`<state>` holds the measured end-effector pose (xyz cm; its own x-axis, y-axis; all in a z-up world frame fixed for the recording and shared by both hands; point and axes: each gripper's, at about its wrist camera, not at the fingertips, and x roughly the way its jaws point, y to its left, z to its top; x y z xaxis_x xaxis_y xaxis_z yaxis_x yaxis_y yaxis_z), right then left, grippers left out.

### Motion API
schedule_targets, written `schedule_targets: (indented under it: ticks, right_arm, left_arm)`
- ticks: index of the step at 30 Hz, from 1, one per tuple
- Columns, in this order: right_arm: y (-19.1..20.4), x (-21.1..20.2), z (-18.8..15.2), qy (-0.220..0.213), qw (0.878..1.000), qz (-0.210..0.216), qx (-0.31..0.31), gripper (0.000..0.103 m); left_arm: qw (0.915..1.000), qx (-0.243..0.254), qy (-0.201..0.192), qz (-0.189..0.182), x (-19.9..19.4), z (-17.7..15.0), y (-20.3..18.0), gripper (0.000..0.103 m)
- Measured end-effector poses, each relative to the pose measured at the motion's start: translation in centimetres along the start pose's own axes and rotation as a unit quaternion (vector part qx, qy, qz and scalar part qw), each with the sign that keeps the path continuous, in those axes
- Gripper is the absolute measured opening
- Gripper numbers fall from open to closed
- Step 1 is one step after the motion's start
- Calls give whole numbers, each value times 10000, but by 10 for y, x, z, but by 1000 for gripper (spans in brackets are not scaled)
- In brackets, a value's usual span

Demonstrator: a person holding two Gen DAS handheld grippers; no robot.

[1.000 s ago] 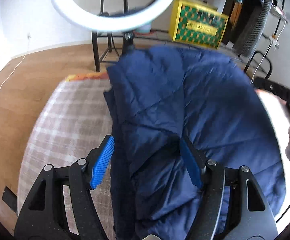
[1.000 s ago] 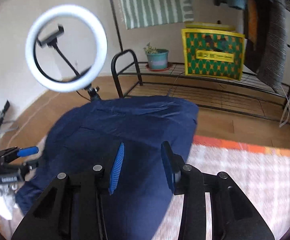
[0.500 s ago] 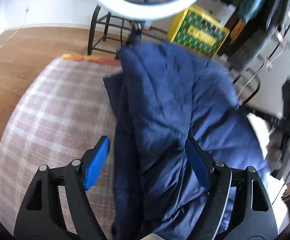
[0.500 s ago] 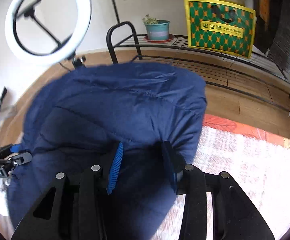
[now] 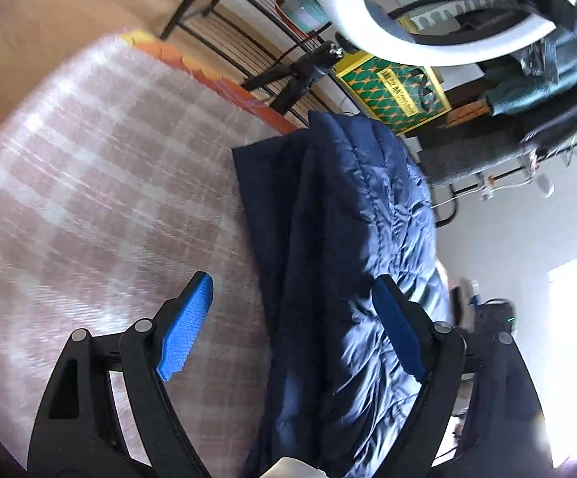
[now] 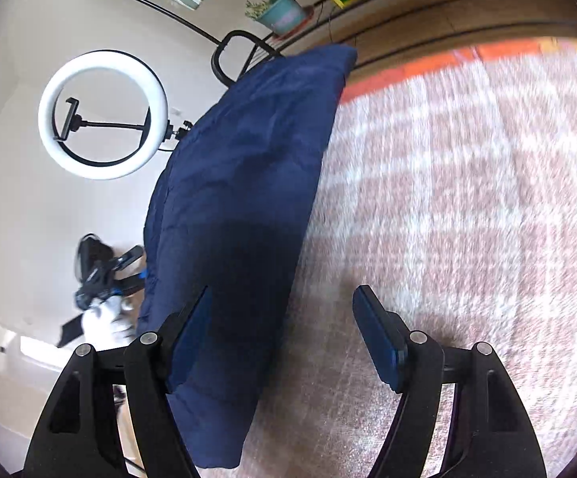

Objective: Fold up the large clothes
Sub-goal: 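Carry the lifted jacket bundle with both tools toward the blue garment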

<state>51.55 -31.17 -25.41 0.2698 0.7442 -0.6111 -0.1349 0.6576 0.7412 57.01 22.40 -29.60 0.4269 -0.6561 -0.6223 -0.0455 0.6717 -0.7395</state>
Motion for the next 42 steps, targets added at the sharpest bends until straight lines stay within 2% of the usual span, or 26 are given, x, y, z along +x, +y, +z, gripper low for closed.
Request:
schedule_targets:
  ticks: [4,8,13,17,21,23,26,31,36,42]
  right_arm:
    - [5,7,6,20,9998,173,20,74]
    - [6,14,12,-1,9994,329,67,74]
    - [13,21,15,13,9994,341,-54,74]
    - [22,35,16,56,9994,289,-162,69]
    - [28,44,19,-15,9994,270,-220,66]
    - [29,49,20,-32,9995,217,-235,61]
    - [32,58,22,-22,9997,134,-200,50]
    - [44,52,16,-120,9985,-207,-495,33]
    - [68,42,5,-261,9925,-650,-999,25]
    - [92,21,-10,-361,9840,-1007,-1424,21]
  left_arm:
    - [9996,-98,112,-230,13,3,5,85]
    - [9989,-142,62,-444,16,5,7,85]
    - [9967,-158,160,-782,21,2,6,85]
    - [9984,239,134,-493,33,-1,-13,85]
    - [9983,174,180,-523,40,5,-15,84]
    - [9988,170,187,-410,42,7,-16,77]
    - [9994,232,180,-172,46,4,-23,48]
    - [9972,673,-81,327,42,-5,-49,32]
    - [9879,1220,-320,907,34,-20,-82,22]
    - [9873,1249,-374,910,23,-42,-98,20]
